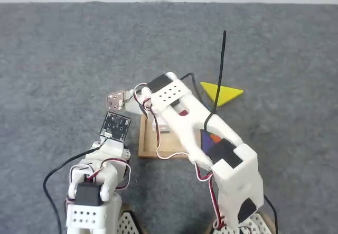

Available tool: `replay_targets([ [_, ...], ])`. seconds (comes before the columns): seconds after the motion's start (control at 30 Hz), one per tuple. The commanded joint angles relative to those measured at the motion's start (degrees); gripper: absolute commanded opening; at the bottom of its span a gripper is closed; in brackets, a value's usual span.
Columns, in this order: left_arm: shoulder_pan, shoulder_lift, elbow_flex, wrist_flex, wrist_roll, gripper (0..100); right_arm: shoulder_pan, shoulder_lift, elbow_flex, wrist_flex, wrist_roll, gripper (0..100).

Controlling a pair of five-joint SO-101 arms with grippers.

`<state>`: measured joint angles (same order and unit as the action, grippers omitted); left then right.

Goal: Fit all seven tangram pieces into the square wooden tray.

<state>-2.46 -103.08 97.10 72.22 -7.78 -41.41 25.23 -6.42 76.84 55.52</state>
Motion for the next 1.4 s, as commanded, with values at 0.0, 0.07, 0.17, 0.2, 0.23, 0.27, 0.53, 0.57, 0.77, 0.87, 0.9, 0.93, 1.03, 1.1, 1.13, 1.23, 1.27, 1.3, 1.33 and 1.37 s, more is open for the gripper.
replay_targets([
  [0.0,-0.3,-1.4,-0.7,0.4,0.4,1,0.0,-0.7,-3.2,1.5,1.1,35.6],
  [0.07,-0.3,-1.4,-0.7,0.4,0.4,1,-0.1,-0.7,-3.2,1.4,1.1,38.1],
  [0.17,-0.3,-1.4,-0.7,0.4,0.4,1,-0.1,-1.2,-3.3,1.2,1.1,38.5],
  [0.2,-0.3,-1.4,-0.7,0.4,0.4,1,-0.1,-1.3,-3.4,1.4,1.1,38.4],
  [0.23,-0.3,-1.4,-0.7,0.4,0.4,1,0.0,-1.3,-4.3,1.9,1.1,38.3],
  [0.27,-0.3,-1.4,-0.7,0.4,0.4,1,0.5,-1.3,-5.7,3.3,1.1,38.3],
  [0.53,-0.3,-1.4,-0.7,0.4,0.4,1,9.5,-1.9,-29.5,21.8,-13.6,23.6],
  [0.57,-0.3,-1.4,-0.7,0.4,0.4,1,10.2,-2.6,-31.7,23.3,-15.8,22.6],
  [0.77,-0.3,-1.4,-0.7,0.4,0.4,1,11.8,-12.2,-30.7,24.7,-25.6,16.7],
  [0.87,-0.3,-1.4,-0.7,0.4,0.4,1,10.9,-19.2,-22.1,20.9,-28.4,16.2],
  [0.9,-0.3,-1.4,-0.7,0.4,0.4,1,10.9,-22.1,-18.2,18.7,-29.0,16.2],
  [0.93,-0.3,-1.4,-0.7,0.4,0.4,1,10.9,-25.5,-13.5,15.7,-29.5,16.1],
  [1.03,-0.3,-1.4,-0.7,0.4,0.4,1,10.7,-36.6,5.4,5.5,-31.4,16.1],
  [1.1,-0.3,-1.4,-0.7,0.4,0.4,1,10.7,-42.9,20.8,-3.7,-32.5,16.1],
  [1.13,-0.3,-1.4,-0.7,0.4,0.4,1,10.8,-45.1,28.7,-9.5,-33.3,15.8],
  [1.23,-0.3,-1.4,-0.7,0.4,0.4,1,10.9,-48.3,46.6,-25.4,-36.6,7.6],
  [1.27,-0.3,-1.4,-0.7,0.4,0.4,1,10.9,-48.1,49.9,-29.3,-37.7,3.2],
  [1.3,-0.3,-1.4,-0.7,0.4,0.4,1,10.9,-47.7,52.3,-32.4,-38.9,0.0],
  [1.33,-0.3,-1.4,-0.7,0.4,0.4,1,10.8,-47.1,53.5,-34.3,-39.6,1.3],
  [1.37,-0.3,-1.4,-0.7,0.4,0.4,1,10.7,-46.3,53.4,-34.6,-40.2,2.8],
])
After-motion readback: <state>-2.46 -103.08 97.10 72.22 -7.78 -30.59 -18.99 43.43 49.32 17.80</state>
